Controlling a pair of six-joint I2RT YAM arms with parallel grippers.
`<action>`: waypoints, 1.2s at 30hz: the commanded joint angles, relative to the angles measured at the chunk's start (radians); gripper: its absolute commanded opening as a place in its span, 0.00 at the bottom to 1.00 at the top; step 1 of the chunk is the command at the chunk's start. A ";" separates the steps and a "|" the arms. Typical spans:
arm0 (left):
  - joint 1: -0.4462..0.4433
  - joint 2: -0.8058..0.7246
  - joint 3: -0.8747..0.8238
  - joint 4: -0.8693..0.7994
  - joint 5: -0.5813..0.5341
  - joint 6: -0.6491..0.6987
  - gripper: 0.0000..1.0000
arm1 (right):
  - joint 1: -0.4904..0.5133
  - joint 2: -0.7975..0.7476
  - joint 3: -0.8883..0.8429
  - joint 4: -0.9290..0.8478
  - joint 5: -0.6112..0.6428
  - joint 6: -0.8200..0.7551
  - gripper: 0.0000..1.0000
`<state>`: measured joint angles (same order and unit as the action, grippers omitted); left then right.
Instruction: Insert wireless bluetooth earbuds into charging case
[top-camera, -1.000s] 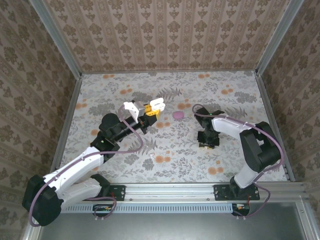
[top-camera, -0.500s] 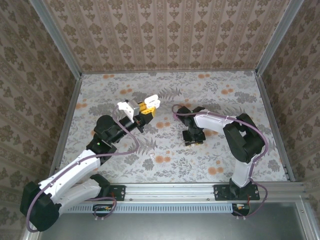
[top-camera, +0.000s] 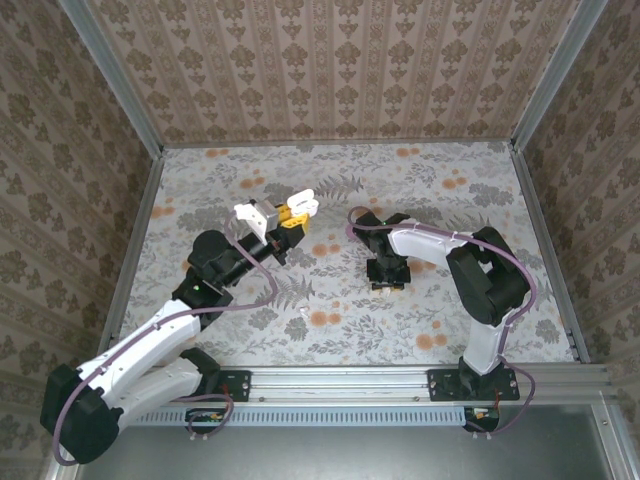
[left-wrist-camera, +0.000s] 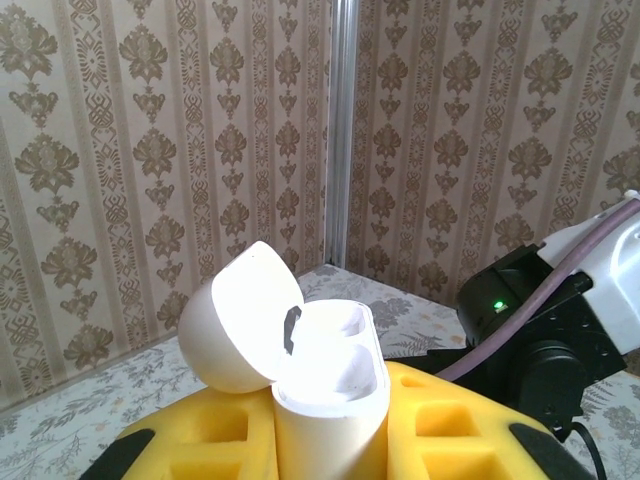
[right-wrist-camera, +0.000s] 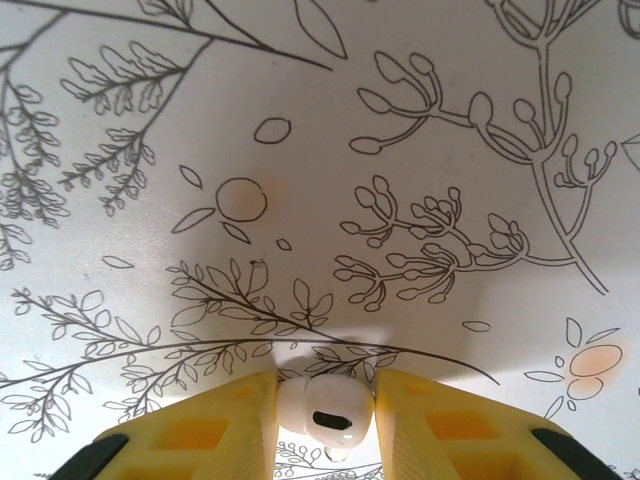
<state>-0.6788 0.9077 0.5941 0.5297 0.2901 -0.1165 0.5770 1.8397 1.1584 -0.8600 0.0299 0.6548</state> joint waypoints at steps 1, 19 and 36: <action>0.008 0.001 -0.009 0.020 0.003 0.001 0.22 | 0.003 0.020 -0.007 -0.011 -0.004 0.001 0.32; 0.007 0.043 0.001 0.013 0.012 -0.018 0.23 | 0.004 -0.175 0.000 0.010 0.039 -0.042 0.27; 0.002 0.197 0.061 0.053 0.110 -0.066 0.23 | 0.080 -0.472 0.323 -0.002 0.112 -0.175 0.27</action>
<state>-0.6781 1.0985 0.6060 0.5251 0.3550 -0.1577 0.6357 1.4021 1.4319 -0.8413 0.1024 0.5266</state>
